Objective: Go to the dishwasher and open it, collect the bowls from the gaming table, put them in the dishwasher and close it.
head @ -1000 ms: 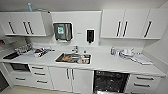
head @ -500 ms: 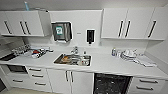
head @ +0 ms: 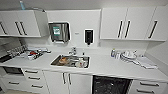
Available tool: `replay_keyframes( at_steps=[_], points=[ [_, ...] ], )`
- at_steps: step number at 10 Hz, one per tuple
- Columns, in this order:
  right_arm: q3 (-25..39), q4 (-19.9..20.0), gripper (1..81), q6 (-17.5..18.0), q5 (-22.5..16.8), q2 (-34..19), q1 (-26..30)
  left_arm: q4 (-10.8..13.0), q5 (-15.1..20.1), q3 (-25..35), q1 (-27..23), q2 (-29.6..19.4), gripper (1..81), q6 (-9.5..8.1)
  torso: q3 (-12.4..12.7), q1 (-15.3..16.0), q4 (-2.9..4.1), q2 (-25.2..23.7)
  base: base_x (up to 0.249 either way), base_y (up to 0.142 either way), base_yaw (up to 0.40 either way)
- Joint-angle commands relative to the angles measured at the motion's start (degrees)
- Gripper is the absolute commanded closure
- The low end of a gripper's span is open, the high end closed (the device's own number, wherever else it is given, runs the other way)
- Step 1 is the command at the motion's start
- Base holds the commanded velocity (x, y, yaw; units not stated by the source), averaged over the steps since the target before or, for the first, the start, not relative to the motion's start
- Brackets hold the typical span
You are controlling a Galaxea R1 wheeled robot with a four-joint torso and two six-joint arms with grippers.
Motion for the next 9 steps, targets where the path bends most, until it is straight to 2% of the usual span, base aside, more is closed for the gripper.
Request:
replay_keyframes(
  at_steps=[1, 8, 9],
  points=[
    [0.9, -1.2, 81.1, -0.4, -3.1, 0.0, 2.2, 0.1, 1.3, 0.1, -2.0, -0.8, 81.1, -0.03, 0.0, 0.0, 0.0, 0.0, 0.097, -0.071, 0.0],
    [0.8, -1.2, 81.1, -0.4, -3.2, 0.2, 2.3, 0.2, 1.3, 0.2, -2.0, -0.8, 81.1, -0.11, 0.0, 0.0, 0.0, 0.0, 0.097, -0.072, 0.0],
    [0.8, -1.2, 81.1, -0.4, -3.2, 0.1, 2.3, 0.2, 1.3, 0.2, -2.0, -0.7, 81.1, -0.11, 0.0, 0.0, 0.0, 0.0, 0.097, 0.0, 0.0]
  ],
)
